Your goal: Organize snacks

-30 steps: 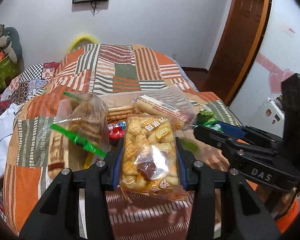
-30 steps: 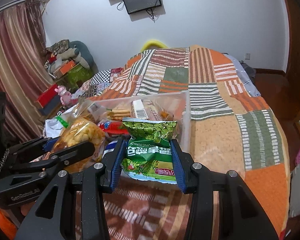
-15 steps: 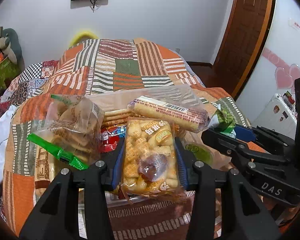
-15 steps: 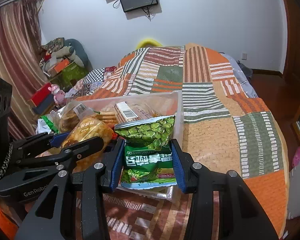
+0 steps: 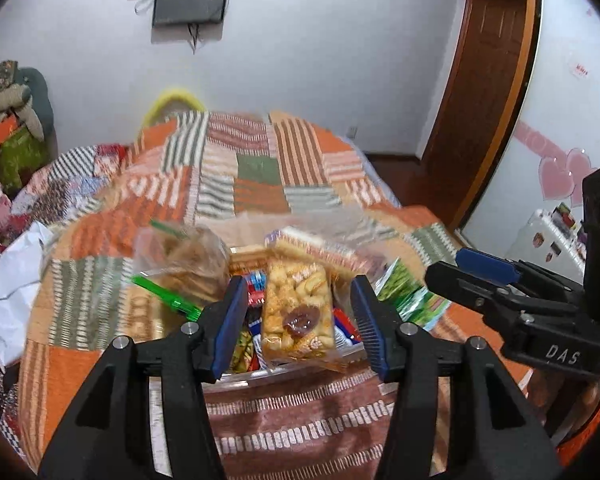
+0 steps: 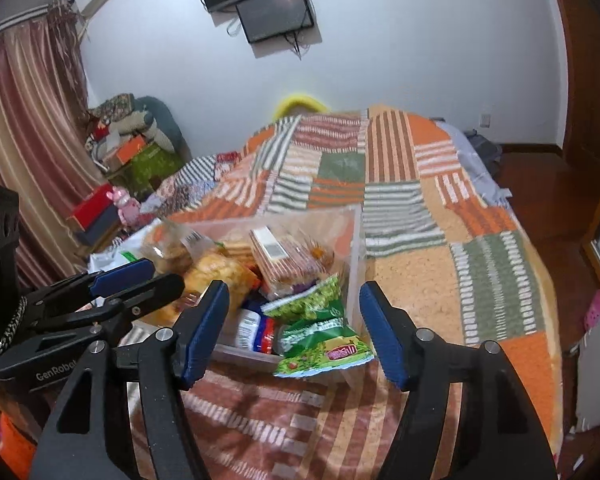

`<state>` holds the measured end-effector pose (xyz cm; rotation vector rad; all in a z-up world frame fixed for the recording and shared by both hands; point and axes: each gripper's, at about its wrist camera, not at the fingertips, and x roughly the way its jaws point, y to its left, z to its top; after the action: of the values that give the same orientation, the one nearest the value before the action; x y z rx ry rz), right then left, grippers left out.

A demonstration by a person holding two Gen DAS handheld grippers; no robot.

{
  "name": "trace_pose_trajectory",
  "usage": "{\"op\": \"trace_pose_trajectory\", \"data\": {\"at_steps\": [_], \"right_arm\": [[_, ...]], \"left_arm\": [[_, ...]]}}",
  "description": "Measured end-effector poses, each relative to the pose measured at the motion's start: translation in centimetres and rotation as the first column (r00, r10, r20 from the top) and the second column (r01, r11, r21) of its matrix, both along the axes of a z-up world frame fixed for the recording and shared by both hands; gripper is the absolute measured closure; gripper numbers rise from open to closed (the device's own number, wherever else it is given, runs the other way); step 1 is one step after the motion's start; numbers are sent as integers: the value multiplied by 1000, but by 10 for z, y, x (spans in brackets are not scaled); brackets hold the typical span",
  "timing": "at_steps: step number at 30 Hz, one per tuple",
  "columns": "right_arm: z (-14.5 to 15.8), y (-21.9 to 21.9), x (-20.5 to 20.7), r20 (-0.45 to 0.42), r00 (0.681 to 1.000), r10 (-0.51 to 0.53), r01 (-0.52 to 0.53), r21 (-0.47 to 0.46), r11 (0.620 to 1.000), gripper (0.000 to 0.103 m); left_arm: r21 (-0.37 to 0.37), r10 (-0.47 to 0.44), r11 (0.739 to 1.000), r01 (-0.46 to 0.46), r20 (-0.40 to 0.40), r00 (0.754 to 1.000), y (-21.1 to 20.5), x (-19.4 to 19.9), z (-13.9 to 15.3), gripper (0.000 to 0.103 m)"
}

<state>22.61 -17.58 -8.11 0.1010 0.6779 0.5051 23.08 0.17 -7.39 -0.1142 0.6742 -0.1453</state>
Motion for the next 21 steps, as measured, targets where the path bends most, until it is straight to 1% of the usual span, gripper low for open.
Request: {"op": "trace_pose_trajectory", "data": {"at_steps": [3,5,6,8,11,12,14,15,17,18,21], "right_arm": [[26,-1,-22,78,997,-2,3,-3,1000,39],[43,-1,-37,132,991,-3,3,-2,1000,39],[53,-1,-47,161,987,-2,1,4,1000,38],[63,0,-60,192,981,2,-5,16,1000,37],[80,1,-83,245,969,6,-12,24,1000,36],[83,2,-89,260,966,5,-11,23,1000,35],[86,2,-99,282,959,-2,-4,19,1000,28],[88,4,-105,295,956,-4,-1,16,1000,26],[89,7,-111,307,952,-6,3,9,1000,20],[89,8,-114,312,950,-9,8,5,1000,19],[88,10,-121,318,948,-17,19,-3,1000,14]], "left_arm": [[-6,27,1000,-27,68,997,6,-23,25,50],[-10,52,999,-51,123,991,10,-42,45,50],[-10,57,998,-57,139,989,11,-48,50,50],[-10,71,997,-70,185,980,14,-68,67,50],[-5,75,997,-76,237,969,14,-92,83,49],[-2,75,997,-77,251,965,14,-101,88,47],[3,84,996,-89,283,955,14,-117,96,39],[3,89,996,-94,293,952,15,-123,98,37],[3,106,994,-113,317,942,17,-135,102,29],[3,113,993,-121,330,937,18,-142,104,27],[1,120,992,-128,343,932,20,-150,104,22]]}}
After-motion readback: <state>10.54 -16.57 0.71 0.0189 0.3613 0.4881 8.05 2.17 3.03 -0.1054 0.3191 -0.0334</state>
